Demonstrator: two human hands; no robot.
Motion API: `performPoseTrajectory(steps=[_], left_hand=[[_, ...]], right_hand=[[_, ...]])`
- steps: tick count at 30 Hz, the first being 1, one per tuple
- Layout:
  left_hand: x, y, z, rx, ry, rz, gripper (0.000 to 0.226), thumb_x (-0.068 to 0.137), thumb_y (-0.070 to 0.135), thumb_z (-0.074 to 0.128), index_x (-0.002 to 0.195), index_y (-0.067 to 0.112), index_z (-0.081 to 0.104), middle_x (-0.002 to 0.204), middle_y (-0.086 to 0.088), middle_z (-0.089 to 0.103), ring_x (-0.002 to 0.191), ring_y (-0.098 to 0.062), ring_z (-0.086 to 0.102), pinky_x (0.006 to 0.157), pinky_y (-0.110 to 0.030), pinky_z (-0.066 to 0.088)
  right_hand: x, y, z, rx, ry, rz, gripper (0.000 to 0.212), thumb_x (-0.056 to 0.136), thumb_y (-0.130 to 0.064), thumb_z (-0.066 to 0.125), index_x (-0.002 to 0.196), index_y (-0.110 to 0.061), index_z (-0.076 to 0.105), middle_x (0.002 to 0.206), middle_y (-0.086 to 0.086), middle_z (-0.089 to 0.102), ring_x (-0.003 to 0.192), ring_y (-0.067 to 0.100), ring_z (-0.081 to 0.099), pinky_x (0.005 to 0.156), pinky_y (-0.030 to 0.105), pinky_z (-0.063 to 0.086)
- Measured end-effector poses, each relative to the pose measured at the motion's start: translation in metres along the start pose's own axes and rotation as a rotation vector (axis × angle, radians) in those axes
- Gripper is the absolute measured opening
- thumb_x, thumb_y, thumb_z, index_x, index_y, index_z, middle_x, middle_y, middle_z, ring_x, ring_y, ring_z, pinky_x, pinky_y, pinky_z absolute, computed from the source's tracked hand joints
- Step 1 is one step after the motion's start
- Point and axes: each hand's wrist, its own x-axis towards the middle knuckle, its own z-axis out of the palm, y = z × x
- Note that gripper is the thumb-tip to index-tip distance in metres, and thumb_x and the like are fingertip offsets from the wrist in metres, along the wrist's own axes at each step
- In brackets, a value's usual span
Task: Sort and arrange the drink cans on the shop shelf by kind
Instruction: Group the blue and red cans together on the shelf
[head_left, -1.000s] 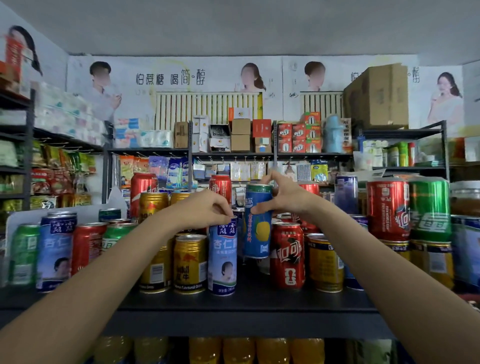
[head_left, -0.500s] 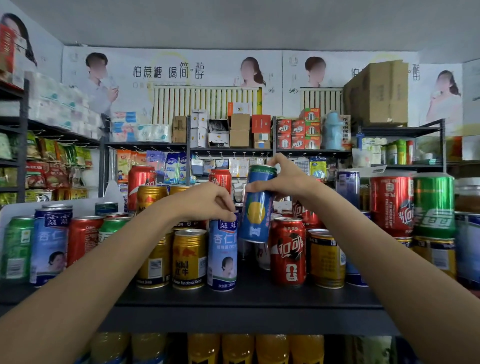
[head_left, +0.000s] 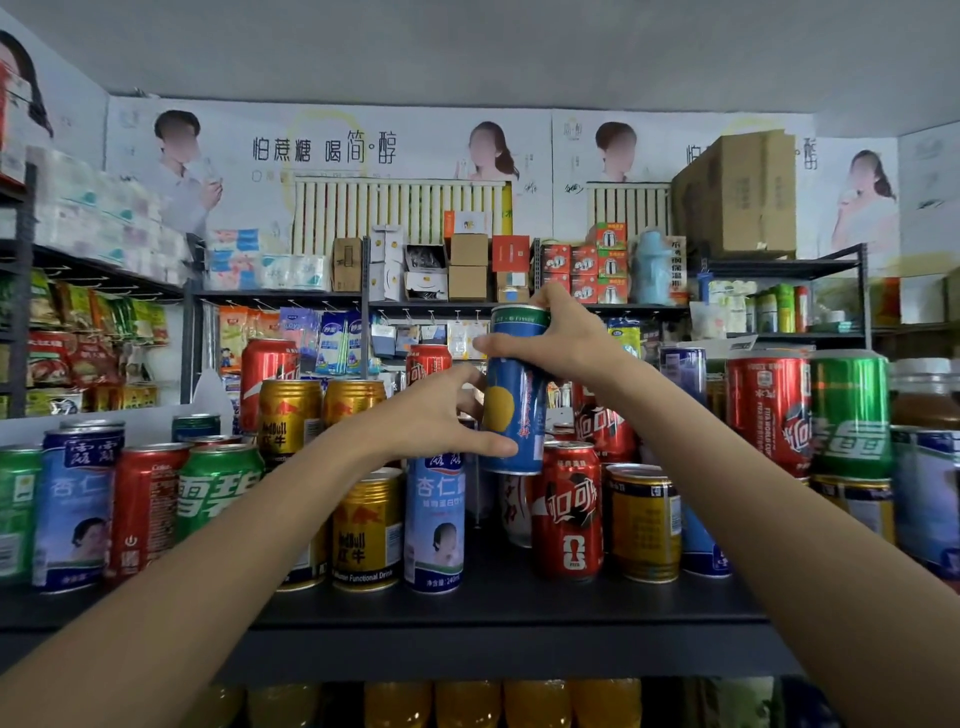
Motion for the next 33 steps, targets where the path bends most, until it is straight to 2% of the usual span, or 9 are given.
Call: performPoseTrajectory(steps=[3,7,12,15,17,19,24,29,33], left_hand=[[0.0,-0.005,-0.004,-0.058,-0.004,0.015,0.067,0.073,0.023,0.076,0.129,0.018,0.038,0.115,0.0,0.063,0.109,-0.012,0.058,0.097,-0.036,0.045],[0.002,-0.009,-0.006,-0.035,-0.036,0.03,0.073,0.074,0.019,0.076,0.134,0.02,0.034,0.124,0.0,0.058,0.117,-0.012,0.052,0.102,-0.036,0.04],[0.001,-0.011,-0.017,0.141,-0.06,-0.001,0.06,0.076,0.029,0.072,0.128,0.021,0.042,0.12,0.012,0.05,0.114,-0.004,0.044,0.091,-0.02,0.032],[-0.002,-0.021,-0.024,0.211,-0.063,0.002,0.04,0.077,0.032,0.072,0.113,0.025,0.056,0.118,0.015,0.052,0.11,-0.001,0.047,0.08,-0.01,0.034],[-0.003,-0.03,-0.022,0.208,-0.042,0.0,0.027,0.076,0.029,0.072,0.101,0.027,0.06,0.114,0.015,0.056,0.109,-0.002,0.05,0.082,-0.011,0.037],[-0.002,-0.036,-0.02,0.177,-0.008,0.006,0.025,0.076,0.027,0.073,0.098,0.027,0.062,0.115,0.012,0.059,0.11,-0.004,0.052,0.092,-0.021,0.041],[0.0,-0.038,-0.021,0.171,-0.003,0.016,0.027,0.076,0.027,0.073,0.101,0.024,0.063,0.113,0.01,0.06,0.108,-0.005,0.053,0.09,-0.022,0.043],[0.001,-0.041,-0.021,0.178,-0.028,0.034,0.02,0.078,0.026,0.071,0.095,0.028,0.059,0.115,0.009,0.059,0.108,-0.006,0.052,0.08,-0.012,0.039],[0.003,-0.038,-0.021,0.246,-0.051,0.05,0.019,0.079,0.025,0.07,0.089,0.031,0.056,0.117,0.012,0.055,0.109,-0.004,0.05,0.087,-0.02,0.039]], right_hand=[[0.0,-0.005,-0.008,0.107,-0.104,-0.027,0.055,0.073,-0.05,0.071,0.101,-0.015,0.04,0.101,0.007,0.058,0.083,0.021,0.056,0.063,0.03,0.046],[0.002,-0.011,-0.019,0.164,-0.184,-0.021,0.042,0.077,-0.041,0.071,0.09,-0.013,0.042,0.08,0.007,0.059,0.064,0.017,0.052,0.05,0.025,0.041],[0.01,-0.001,-0.018,0.075,-0.276,-0.005,0.03,0.079,-0.025,0.069,0.091,-0.012,0.045,0.094,0.013,0.065,0.078,0.023,0.062,0.067,0.035,0.054],[0.013,0.011,-0.012,0.038,-0.413,0.045,0.026,0.08,-0.015,0.067,0.095,-0.013,0.046,0.091,0.013,0.065,0.075,0.019,0.058,0.063,0.03,0.05],[0.016,0.017,-0.005,0.039,-0.477,0.071,0.019,0.082,-0.01,0.064,0.092,-0.014,0.048,0.097,0.011,0.063,0.081,0.017,0.056,0.063,0.025,0.048],[0.019,0.023,0.004,0.048,-0.525,0.086,0.015,0.082,-0.007,0.062,0.089,-0.015,0.051,0.094,0.005,0.061,0.081,0.013,0.055,0.061,0.022,0.046],[0.028,0.033,0.032,-0.067,-0.654,0.095,0.02,0.08,-0.011,0.066,0.095,-0.015,0.054,0.094,0.0,0.06,0.082,0.011,0.055,0.061,0.02,0.046],[0.026,0.043,0.047,-0.185,-0.602,0.058,0.02,0.081,-0.017,0.069,0.095,-0.012,0.056,0.095,0.002,0.058,0.08,0.013,0.057,0.061,0.019,0.048],[0.018,0.039,0.008,-0.32,-0.482,-0.013,0.037,0.082,-0.039,0.065,0.102,-0.008,0.059,0.105,0.0,0.059,0.094,0.017,0.057,0.082,0.029,0.052]])
